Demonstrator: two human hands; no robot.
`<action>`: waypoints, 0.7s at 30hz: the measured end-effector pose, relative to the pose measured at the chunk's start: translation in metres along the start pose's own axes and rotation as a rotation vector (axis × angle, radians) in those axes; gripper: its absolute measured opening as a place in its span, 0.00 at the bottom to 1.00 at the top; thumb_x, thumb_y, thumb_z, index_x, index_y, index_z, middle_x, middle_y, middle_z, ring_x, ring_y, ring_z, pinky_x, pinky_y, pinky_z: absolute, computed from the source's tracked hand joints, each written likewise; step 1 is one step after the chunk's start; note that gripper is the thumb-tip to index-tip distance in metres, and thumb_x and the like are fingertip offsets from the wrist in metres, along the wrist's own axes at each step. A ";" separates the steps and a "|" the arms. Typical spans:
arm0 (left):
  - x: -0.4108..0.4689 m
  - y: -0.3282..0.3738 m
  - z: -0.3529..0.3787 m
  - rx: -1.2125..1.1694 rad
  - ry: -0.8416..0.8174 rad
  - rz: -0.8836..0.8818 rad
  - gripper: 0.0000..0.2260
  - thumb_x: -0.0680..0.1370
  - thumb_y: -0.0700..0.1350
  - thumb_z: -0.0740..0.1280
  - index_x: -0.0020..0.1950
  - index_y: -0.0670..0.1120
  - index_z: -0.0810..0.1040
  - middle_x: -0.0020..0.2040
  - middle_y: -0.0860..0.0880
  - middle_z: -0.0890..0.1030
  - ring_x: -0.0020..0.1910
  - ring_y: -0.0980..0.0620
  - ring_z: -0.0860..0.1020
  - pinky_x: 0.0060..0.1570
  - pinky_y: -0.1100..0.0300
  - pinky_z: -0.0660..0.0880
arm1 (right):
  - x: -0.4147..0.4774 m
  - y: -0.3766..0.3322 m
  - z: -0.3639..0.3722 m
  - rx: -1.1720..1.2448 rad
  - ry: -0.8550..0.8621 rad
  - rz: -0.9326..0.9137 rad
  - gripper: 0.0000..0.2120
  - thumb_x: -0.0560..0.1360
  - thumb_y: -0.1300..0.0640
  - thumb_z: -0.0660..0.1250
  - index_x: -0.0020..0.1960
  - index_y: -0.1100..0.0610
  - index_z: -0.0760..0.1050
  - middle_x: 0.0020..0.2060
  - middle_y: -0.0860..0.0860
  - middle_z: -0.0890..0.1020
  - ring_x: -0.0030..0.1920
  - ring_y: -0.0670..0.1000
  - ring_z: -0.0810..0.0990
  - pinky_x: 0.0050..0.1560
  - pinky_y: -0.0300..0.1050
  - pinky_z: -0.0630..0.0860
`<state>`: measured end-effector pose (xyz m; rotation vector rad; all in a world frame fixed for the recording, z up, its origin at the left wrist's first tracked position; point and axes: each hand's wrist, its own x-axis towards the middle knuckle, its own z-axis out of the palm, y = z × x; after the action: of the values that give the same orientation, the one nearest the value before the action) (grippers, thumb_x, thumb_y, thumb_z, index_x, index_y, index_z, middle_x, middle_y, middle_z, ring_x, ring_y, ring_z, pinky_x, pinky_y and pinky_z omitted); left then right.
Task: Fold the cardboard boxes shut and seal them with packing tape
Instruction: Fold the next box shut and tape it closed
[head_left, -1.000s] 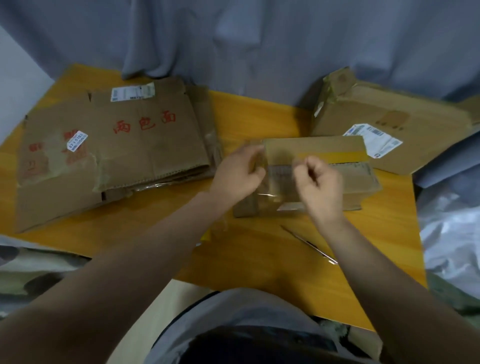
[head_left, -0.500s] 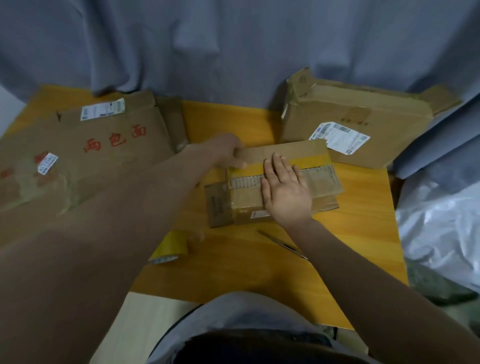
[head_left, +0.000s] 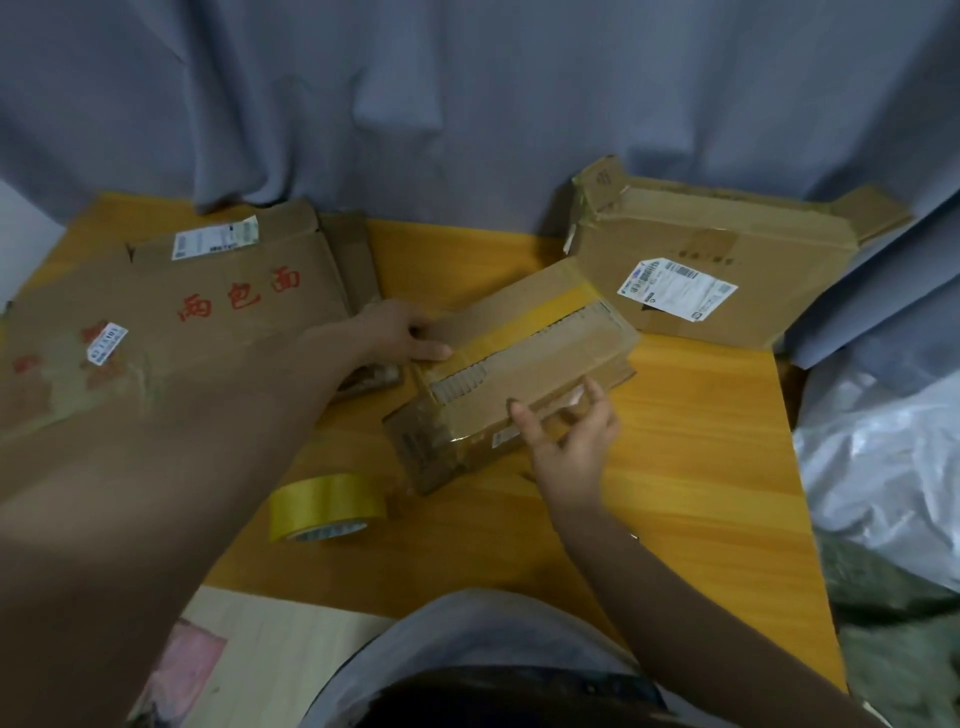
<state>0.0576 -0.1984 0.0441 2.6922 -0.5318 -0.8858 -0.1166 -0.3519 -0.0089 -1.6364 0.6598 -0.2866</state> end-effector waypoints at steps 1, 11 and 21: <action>-0.002 -0.003 0.001 -0.039 0.017 0.000 0.17 0.75 0.60 0.66 0.55 0.48 0.79 0.49 0.49 0.77 0.52 0.47 0.75 0.49 0.55 0.70 | -0.003 -0.007 0.006 0.086 -0.108 0.080 0.38 0.72 0.56 0.73 0.74 0.57 0.55 0.65 0.52 0.67 0.64 0.53 0.72 0.62 0.44 0.74; -0.031 -0.023 -0.007 -0.281 0.233 -0.230 0.22 0.76 0.59 0.64 0.54 0.41 0.80 0.47 0.46 0.77 0.45 0.49 0.73 0.41 0.60 0.68 | 0.037 -0.041 0.055 -0.136 -0.374 0.065 0.27 0.80 0.56 0.60 0.77 0.52 0.55 0.69 0.51 0.71 0.68 0.53 0.70 0.70 0.50 0.66; -0.023 0.013 0.031 -0.891 0.311 -0.312 0.10 0.78 0.45 0.66 0.39 0.43 0.78 0.38 0.46 0.77 0.36 0.50 0.74 0.40 0.58 0.71 | 0.110 -0.046 0.019 -0.190 -0.267 0.189 0.22 0.80 0.49 0.59 0.73 0.52 0.66 0.74 0.53 0.62 0.74 0.54 0.60 0.74 0.48 0.56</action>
<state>0.0182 -0.2049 0.0359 2.0199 0.3088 -0.5515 -0.0062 -0.3963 0.0120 -1.7394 0.6456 0.1340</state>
